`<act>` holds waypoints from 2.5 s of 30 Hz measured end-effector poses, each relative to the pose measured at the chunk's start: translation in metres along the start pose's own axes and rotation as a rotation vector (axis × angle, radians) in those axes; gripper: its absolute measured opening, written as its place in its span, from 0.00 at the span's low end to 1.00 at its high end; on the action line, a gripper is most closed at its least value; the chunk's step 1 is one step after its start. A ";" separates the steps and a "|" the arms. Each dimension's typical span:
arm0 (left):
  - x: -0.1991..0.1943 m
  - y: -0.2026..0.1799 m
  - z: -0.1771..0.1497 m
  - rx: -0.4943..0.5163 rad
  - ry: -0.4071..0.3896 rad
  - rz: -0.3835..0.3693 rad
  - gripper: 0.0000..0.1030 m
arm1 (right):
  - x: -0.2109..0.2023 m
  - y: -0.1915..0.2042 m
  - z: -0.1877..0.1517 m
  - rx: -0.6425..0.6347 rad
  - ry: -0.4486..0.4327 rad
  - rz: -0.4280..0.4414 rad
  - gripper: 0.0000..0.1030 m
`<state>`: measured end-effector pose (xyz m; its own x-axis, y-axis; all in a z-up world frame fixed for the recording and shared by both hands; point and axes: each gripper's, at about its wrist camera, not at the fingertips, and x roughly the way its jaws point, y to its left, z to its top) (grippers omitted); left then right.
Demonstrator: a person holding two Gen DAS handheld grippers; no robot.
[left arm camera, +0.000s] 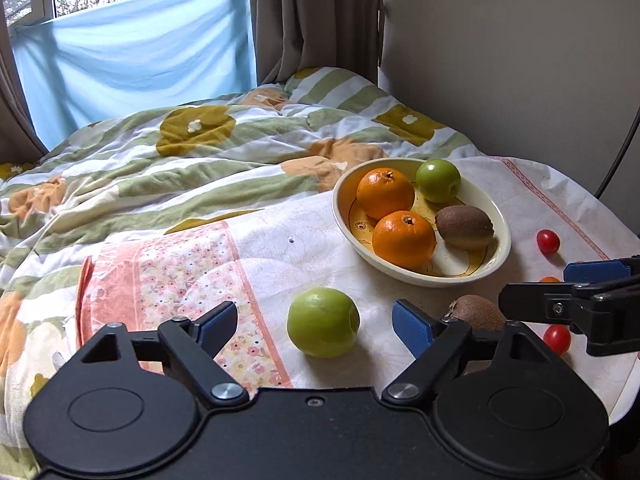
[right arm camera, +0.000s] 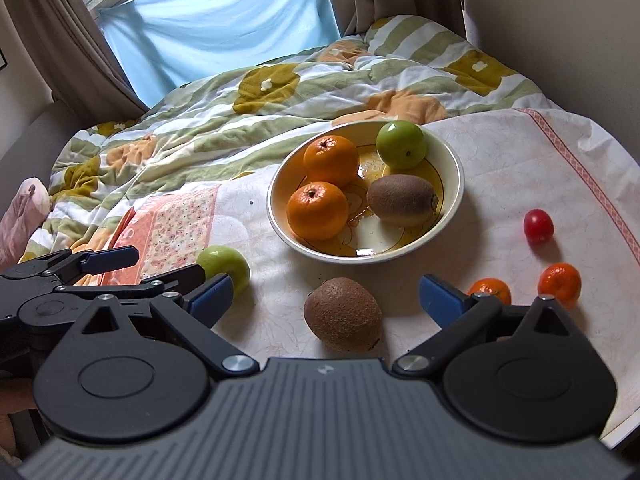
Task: Organize fruits
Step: 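Grasp the green apple with the left tool while the right tool grasps the kiwi, then carry the apple into the bowl and open the left tool while the right tool carries the kiwi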
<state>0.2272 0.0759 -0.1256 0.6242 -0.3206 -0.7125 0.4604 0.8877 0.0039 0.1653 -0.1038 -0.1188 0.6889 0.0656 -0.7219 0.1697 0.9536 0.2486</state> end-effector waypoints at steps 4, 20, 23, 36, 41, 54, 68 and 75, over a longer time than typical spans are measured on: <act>0.023 0.007 -0.003 0.002 0.036 -0.038 0.73 | 0.015 0.003 -0.008 0.007 0.005 -0.030 1.00; 0.059 0.012 -0.006 0.001 0.088 -0.117 0.56 | 0.045 -0.001 -0.016 0.011 0.036 -0.086 1.00; 0.058 0.012 -0.007 0.012 0.085 -0.117 0.56 | 0.050 0.000 -0.016 0.009 0.045 -0.084 1.00; 0.049 0.015 -0.014 0.000 0.083 -0.095 0.56 | 0.074 -0.007 -0.026 0.021 0.099 -0.088 0.85; 0.044 0.017 -0.019 -0.001 0.086 -0.079 0.56 | 0.075 -0.003 -0.027 -0.012 0.093 -0.079 0.78; 0.025 0.015 -0.022 -0.005 0.067 -0.057 0.56 | 0.062 -0.001 -0.027 -0.024 0.067 -0.041 0.72; -0.029 -0.005 0.000 -0.010 -0.012 -0.037 0.56 | 0.003 -0.003 0.007 -0.051 -0.012 -0.020 0.72; -0.052 -0.029 0.020 -0.056 -0.052 -0.007 0.56 | -0.026 -0.021 0.036 -0.067 -0.037 0.022 0.72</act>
<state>0.1941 0.0604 -0.0740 0.6536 -0.3426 -0.6749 0.4301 0.9018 -0.0413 0.1692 -0.1366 -0.0815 0.7176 0.0769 -0.6922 0.1073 0.9698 0.2191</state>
